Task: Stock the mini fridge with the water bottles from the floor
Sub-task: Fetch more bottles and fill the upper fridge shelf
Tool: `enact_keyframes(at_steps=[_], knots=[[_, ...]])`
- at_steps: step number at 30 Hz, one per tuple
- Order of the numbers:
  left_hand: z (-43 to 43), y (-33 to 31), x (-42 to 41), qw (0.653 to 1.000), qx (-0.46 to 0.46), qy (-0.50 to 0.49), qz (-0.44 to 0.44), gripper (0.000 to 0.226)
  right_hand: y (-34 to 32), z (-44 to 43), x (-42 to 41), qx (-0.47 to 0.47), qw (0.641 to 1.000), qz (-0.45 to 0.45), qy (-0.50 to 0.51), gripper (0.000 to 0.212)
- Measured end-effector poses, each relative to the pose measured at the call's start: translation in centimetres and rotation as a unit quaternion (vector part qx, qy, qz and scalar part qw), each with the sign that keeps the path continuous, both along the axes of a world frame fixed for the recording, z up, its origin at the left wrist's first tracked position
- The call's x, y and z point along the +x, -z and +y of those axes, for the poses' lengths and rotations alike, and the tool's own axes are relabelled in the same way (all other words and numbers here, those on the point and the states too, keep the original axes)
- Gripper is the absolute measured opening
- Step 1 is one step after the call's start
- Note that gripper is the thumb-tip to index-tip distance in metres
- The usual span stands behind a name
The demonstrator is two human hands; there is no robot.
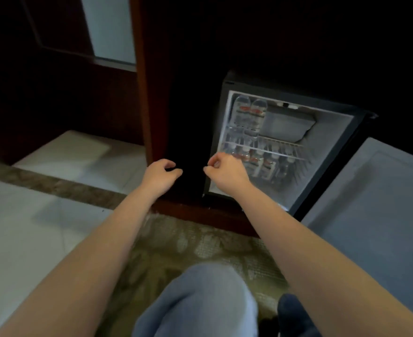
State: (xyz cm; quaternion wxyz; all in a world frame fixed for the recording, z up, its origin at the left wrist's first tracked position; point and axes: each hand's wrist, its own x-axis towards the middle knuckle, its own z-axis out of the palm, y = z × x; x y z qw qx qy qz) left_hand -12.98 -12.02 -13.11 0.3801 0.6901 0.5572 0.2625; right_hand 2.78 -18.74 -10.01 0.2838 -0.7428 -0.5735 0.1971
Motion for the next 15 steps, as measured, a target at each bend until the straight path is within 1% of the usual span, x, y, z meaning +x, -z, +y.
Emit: enact_keyframes(at_steps=[4, 7, 11, 15], knots=[[-2.9, 0.6, -6.9, 0.998, -0.007, -0.054, 0.008, 0.038, -0.2, -1.2, -7.0, -0.013, 0.999, -0.038, -0.032, 0.008], [-5.1, 2.0, -12.4, 0.995, -0.008, -0.101, 0.016, 0.035, 1.2, -2.0, -12.4, -0.029, 0.996, -0.042, -0.073, 0.014], [-7.9, 4.8, -19.6, 0.984, -0.054, -0.17, 0.017, 0.029, 3.9, -2.6, -18.1, -0.075, 0.988, -0.046, -0.124, 0.015], [-10.0, 7.9, -25.5, 0.968, -0.096, -0.227, 0.04, 0.033, 7.0, -2.6, -22.1, -0.116, 0.98, -0.044, -0.156, 0.015]])
